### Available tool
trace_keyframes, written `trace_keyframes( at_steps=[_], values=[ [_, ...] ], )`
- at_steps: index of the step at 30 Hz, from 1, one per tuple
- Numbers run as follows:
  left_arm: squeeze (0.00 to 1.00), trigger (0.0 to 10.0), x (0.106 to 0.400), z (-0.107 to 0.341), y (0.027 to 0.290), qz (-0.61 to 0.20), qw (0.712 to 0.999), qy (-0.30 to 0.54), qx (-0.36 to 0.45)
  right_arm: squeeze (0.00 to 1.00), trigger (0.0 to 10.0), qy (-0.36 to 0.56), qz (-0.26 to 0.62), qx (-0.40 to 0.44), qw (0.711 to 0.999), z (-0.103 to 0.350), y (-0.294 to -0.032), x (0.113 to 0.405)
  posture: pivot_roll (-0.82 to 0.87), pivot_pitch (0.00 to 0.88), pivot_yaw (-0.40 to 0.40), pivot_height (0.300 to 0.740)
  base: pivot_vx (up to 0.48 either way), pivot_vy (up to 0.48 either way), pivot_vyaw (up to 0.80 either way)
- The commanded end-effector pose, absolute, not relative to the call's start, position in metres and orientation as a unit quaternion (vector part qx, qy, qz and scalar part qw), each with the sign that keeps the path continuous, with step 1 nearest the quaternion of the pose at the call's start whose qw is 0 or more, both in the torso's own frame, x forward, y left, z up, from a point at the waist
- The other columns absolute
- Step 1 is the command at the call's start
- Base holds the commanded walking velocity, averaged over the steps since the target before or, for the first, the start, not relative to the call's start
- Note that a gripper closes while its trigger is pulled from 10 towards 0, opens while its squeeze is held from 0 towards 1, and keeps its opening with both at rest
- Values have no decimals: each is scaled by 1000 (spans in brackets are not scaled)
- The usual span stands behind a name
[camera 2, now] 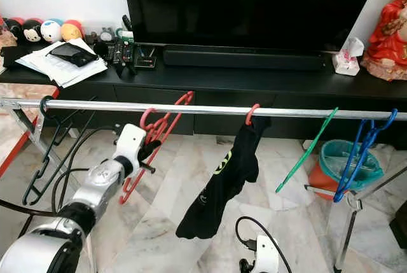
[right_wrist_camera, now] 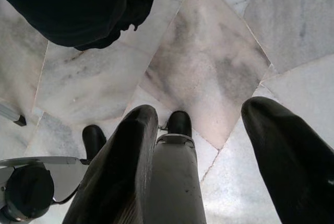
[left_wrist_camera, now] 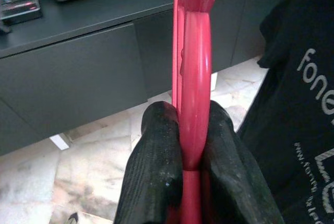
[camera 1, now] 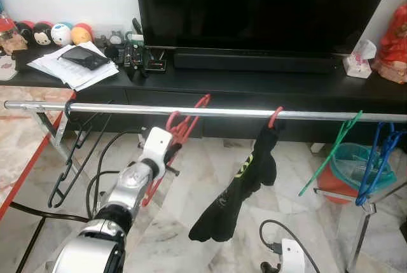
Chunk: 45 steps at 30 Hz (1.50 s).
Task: Hang hanger
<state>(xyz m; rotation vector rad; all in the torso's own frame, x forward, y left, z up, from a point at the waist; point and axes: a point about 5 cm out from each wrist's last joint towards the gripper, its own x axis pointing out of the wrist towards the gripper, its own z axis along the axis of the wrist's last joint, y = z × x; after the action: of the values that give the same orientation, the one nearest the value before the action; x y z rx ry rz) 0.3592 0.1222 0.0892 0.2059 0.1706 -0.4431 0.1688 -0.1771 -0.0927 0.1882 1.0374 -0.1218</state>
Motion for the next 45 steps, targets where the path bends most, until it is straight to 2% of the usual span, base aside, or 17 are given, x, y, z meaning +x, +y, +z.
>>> trace_keyframes(
  at_steps=[1, 13, 30, 41, 45],
  values=[
    [0, 10000, 363, 91, 120, -215, 965, 96, 114, 0, 10000, 490, -65, 92, 865, -92, -178, 171, 106, 54, -36, 736, 0, 0, 0],
    [0, 10000, 382, 109, 124, -140, 977, 139, 76, 0, 10000, 491, -66, 96, 863, -93, -176, 168, 90, 70, -16, 736, 0, 0, 0],
    [0, 10000, 379, 100, 117, -158, 967, 177, 93, 0, 10000, 498, -60, 96, 860, -98, -172, 156, 68, 91, 23, 736, 0, 0, 0],
    [0, 10000, 376, 99, 133, -118, 980, 136, 83, 0, 10000, 490, -66, 98, 863, -97, -172, 159, 75, 85, 11, 736, 0, 0, 0],
    [0, 10000, 370, 94, 142, -100, 989, 101, 50, 0, 10000, 485, -69, 96, 867, -95, -175, 163, 86, 78, -12, 736, 0, 0, 0]
  ],
)
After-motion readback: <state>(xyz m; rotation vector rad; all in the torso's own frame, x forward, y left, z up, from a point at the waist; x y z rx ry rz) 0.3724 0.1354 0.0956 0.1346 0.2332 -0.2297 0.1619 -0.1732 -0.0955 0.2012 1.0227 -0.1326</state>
